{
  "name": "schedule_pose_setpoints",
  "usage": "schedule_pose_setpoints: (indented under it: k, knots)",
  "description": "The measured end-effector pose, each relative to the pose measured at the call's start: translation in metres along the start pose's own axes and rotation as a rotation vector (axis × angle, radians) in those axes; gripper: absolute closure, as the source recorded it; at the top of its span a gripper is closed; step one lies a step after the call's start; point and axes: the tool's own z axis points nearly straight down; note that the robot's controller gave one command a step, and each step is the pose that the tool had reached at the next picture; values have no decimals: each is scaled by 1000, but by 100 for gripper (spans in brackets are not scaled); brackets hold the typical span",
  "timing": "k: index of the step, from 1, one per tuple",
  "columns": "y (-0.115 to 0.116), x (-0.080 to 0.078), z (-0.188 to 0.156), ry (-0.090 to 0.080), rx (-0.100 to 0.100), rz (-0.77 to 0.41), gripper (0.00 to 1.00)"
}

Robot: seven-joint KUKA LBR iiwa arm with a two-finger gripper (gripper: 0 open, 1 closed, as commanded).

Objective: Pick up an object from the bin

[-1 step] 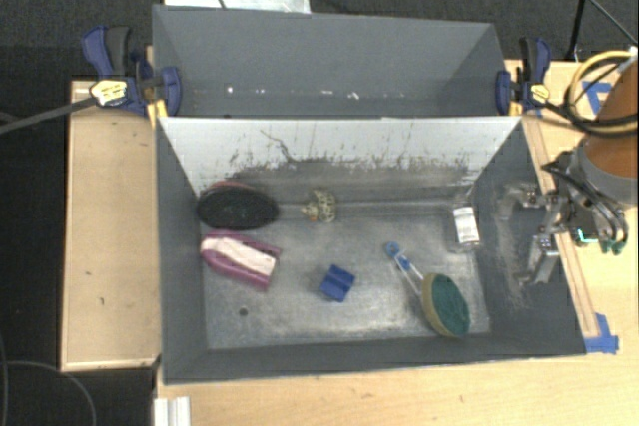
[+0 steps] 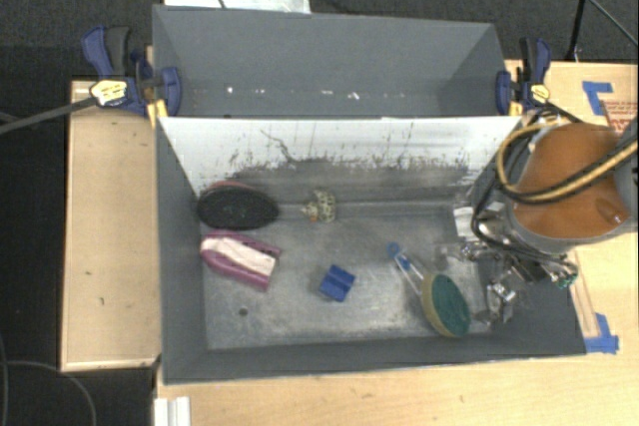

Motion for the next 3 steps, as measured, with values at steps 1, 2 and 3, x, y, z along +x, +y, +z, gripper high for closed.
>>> schedule_pose_setpoints:
  k: [1,2,3]
  knots:
    - [58,-6,15,-11,11,-318,0]
    - [56,-5,14,-11,12,-317,100]
    - [79,-32,-108,-10,11,-335,100]
